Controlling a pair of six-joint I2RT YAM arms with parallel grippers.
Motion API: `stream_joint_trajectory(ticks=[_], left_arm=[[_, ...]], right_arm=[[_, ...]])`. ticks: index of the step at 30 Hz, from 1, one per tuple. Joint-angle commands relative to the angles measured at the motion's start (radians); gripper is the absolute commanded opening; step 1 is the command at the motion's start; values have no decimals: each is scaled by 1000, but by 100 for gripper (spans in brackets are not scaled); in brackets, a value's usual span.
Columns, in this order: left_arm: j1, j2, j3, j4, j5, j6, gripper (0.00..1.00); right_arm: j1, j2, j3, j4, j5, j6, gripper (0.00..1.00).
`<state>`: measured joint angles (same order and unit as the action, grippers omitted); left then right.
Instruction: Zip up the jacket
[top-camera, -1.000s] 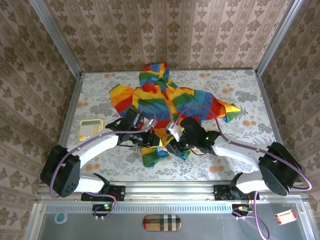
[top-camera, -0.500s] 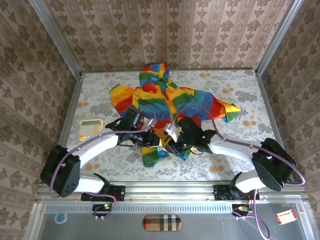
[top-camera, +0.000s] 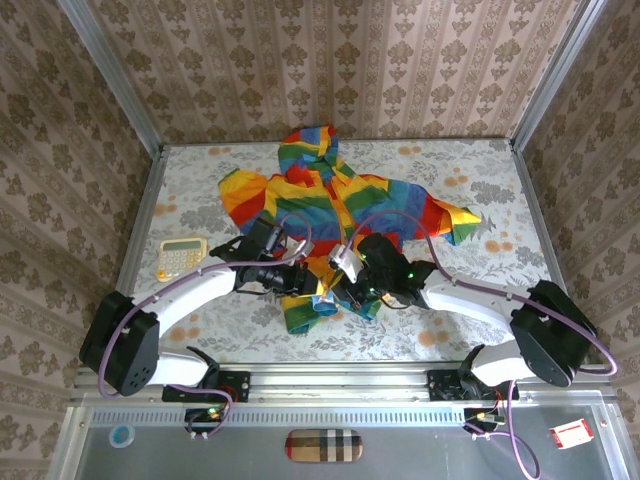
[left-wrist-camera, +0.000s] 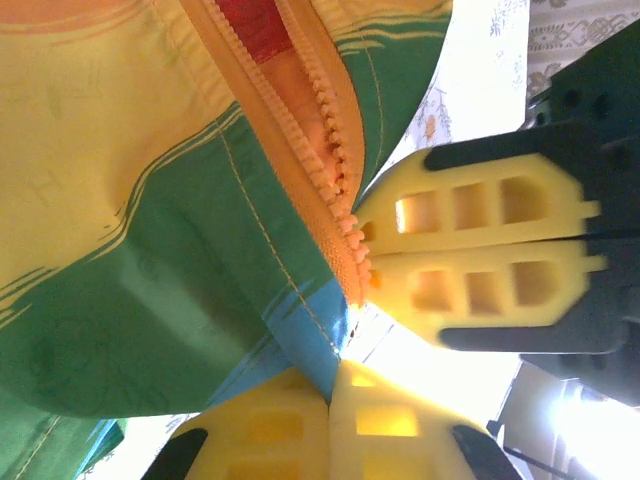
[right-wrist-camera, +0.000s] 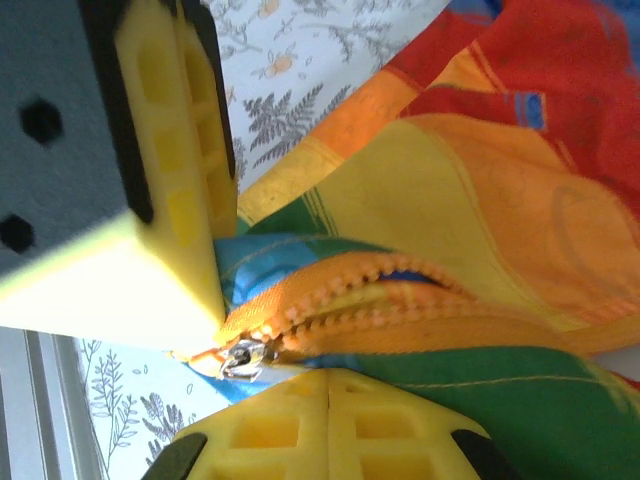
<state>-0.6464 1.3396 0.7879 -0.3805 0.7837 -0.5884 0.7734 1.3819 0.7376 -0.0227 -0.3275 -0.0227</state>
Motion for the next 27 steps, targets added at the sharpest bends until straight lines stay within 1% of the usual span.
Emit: stream_joint_trajectory(ticks=[1, 6, 9, 11, 13, 14, 16, 19, 23, 27], left_arm=[[1, -20, 31, -71, -14, 55, 0], [0, -25, 34, -101, -24, 71, 0], [-1, -31, 33, -100, -25, 73, 0], [-1, -33, 37, -101, -19, 79, 0], [2, -33, 46, -117, -19, 85, 0], [1, -33, 49, -123, -19, 88, 0], [1, -35, 56, -133, -20, 88, 0], [1, -33, 63, -133, -18, 85, 0], [0, -28, 67, -132, -14, 84, 0], [0, -26, 71, -132, -7, 82, 0]], right_arm=[[-3, -20, 0, 23, 43, 17, 0], [-6, -9, 7, 35, 23, 27, 0], [-6, -24, -12, 49, 7, 2, 0], [-3, -49, -47, 80, 20, -30, 13], [8, -87, -89, 117, 48, -73, 33], [18, -104, -107, 134, 62, -93, 37], [41, -135, -146, 180, 101, -135, 40], [82, -150, -179, 233, 166, -182, 41], [131, -129, -175, 262, 246, -229, 40], [162, -117, -185, 327, 309, -254, 37]])
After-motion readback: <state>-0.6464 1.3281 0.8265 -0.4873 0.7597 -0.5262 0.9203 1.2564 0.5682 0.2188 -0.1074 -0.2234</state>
